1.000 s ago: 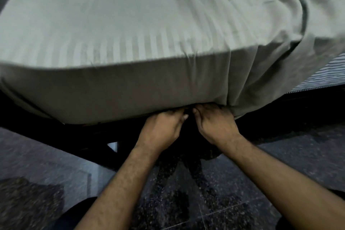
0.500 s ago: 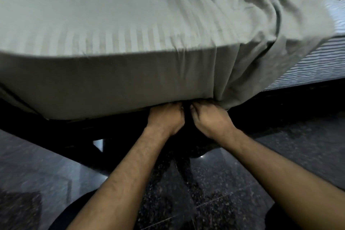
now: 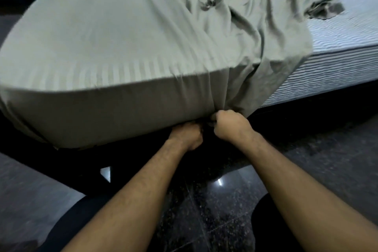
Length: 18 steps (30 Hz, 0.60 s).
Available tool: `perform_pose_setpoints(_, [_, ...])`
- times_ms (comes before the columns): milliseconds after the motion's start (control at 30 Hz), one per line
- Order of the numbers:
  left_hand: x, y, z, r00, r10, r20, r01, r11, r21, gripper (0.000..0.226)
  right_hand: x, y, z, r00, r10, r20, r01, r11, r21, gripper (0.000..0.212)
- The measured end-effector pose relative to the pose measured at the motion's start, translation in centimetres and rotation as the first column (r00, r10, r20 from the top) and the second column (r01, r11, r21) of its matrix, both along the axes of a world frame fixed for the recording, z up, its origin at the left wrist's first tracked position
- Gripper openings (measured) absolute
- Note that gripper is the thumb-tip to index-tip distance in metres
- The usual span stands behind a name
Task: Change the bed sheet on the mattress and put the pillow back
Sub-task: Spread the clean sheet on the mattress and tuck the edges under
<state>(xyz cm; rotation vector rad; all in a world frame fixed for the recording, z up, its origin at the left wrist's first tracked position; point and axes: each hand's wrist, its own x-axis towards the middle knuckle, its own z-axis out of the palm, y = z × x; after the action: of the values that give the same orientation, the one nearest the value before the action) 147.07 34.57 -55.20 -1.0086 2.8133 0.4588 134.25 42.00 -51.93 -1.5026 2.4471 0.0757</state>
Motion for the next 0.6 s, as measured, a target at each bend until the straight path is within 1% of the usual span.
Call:
perform_pose_setpoints(33, [-0.5,0.4,0.2,1.000,0.009,0.003,-0.009,0.999,-0.038,0.036,-0.5,0.6,0.1,0.999,-0.020,0.028,0.019,1.000,0.004,0.042])
perform_pose_setpoints(100, [-1.5,1.2,1.2,0.999,0.015,0.049,-0.009,0.994,-0.112,0.033,-1.3,1.6,-0.5,0.997,-0.001,0.079,-0.009,0.992,0.123,0.059])
perform_pose_setpoints(133, [-2.1,1.6,1.9,0.998,0.006,0.059,0.003,0.988,-0.153,0.031,-1.6,2.0,-0.9,0.998,0.017,0.066,-0.027,0.987,0.159,0.064])
perform_pose_setpoints(167, [-2.3,2.0,2.8,0.999,-0.008,0.045,0.017,0.979,-0.202,0.028,-1.7,2.2,-1.0,0.999,0.029,0.036,-0.034,0.986,0.165,0.064])
perform_pose_setpoints(200, [-2.5,2.6,3.8,1.000,-0.015,-0.015,0.011,0.973,-0.230,0.026,-1.8,2.4,-1.0,1.000,0.030,0.003,-0.031,0.987,0.158,0.061])
perform_pose_setpoints(267, [-2.2,3.2,5.6,0.973,-0.037,-0.226,-0.023,0.966,-0.256,0.025,-1.7,2.9,0.0,0.999,0.007,-0.047,-0.002,0.994,0.113,0.049])
perform_pose_setpoints(300, [-1.9,3.1,6.3,0.937,-0.071,-0.342,-0.031,0.958,-0.284,0.023,-1.6,3.3,0.9,0.997,-0.048,-0.056,0.050,0.998,0.049,0.041])
perform_pose_setpoints(333, [-1.6,2.9,6.7,0.887,-0.121,-0.446,-0.029,0.949,-0.315,0.022,-1.6,3.6,2.0,0.992,-0.111,-0.053,0.108,0.992,-0.063,0.035])
perform_pose_setpoints(367, [-1.4,2.8,7.1,0.832,-0.177,-0.526,-0.014,0.941,-0.339,0.021,-1.6,4.1,3.4,0.984,-0.173,-0.038,0.163,0.968,-0.190,0.030])
perform_pose_setpoints(400, [-1.4,2.5,7.3,0.789,-0.228,-0.571,0.003,0.930,-0.368,0.023,-1.8,4.4,4.8,0.976,-0.216,-0.023,0.198,0.928,-0.317,0.026])
perform_pose_setpoints(467, [-2.5,2.3,8.5,0.743,-0.301,-0.598,0.042,0.912,-0.408,0.030,-2.3,5.1,7.6,0.959,-0.281,0.024,0.250,0.809,-0.531,0.024])
perform_pose_setpoints(500, [-3.3,2.3,9.4,0.732,-0.317,-0.603,0.054,0.909,-0.413,0.032,-2.5,5.1,8.9,0.947,-0.312,0.073,0.290,0.739,-0.608,0.024])
perform_pose_setpoints(533, [-4.1,2.5,10.6,0.720,-0.336,-0.608,0.066,0.904,-0.422,0.033,-2.9,5.1,10.2,0.930,-0.345,0.129,0.341,0.674,-0.655,0.024])
perform_pose_setpoints(600, [-5.6,2.4,12.8,0.695,-0.373,-0.614,0.093,0.894,-0.437,0.034,-3.8,4.8,12.7,0.904,-0.369,0.216,0.411,0.612,-0.676,0.026])
